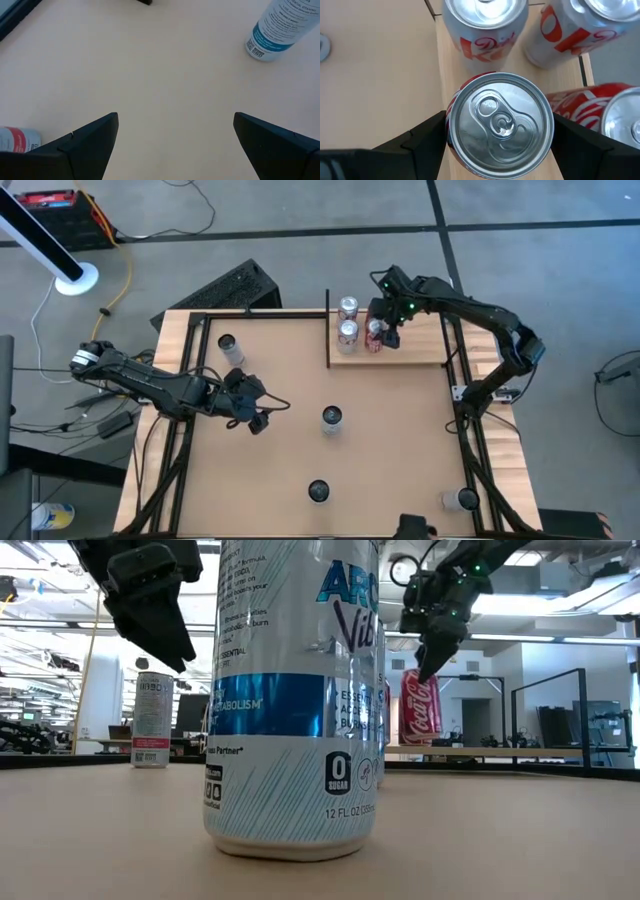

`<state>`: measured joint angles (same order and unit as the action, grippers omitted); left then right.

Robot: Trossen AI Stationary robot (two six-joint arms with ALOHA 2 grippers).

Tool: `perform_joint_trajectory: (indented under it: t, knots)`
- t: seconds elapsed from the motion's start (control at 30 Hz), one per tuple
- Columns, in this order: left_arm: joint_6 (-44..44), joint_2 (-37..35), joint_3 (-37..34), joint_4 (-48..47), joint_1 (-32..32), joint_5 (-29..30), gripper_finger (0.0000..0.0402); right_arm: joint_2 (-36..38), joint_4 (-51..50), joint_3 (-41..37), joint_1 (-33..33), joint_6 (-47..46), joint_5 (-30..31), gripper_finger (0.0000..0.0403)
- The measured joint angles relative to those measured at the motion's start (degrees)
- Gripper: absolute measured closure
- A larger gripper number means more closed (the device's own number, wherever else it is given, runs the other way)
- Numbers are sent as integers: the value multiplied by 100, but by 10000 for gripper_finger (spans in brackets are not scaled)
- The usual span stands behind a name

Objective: Place canned beverage on shelf
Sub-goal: Put the red-white soda can on the shelf aligned with the other red-white soda can

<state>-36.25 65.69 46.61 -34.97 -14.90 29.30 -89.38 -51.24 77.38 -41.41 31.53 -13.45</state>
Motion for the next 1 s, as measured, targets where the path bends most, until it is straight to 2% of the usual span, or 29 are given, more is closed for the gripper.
perform_joint_trajectory:
  t: [1.0]
  knots:
    - [306, 0, 0, -2, 0, 7, 20, 2, -208, 0, 50, -26, 24, 47]
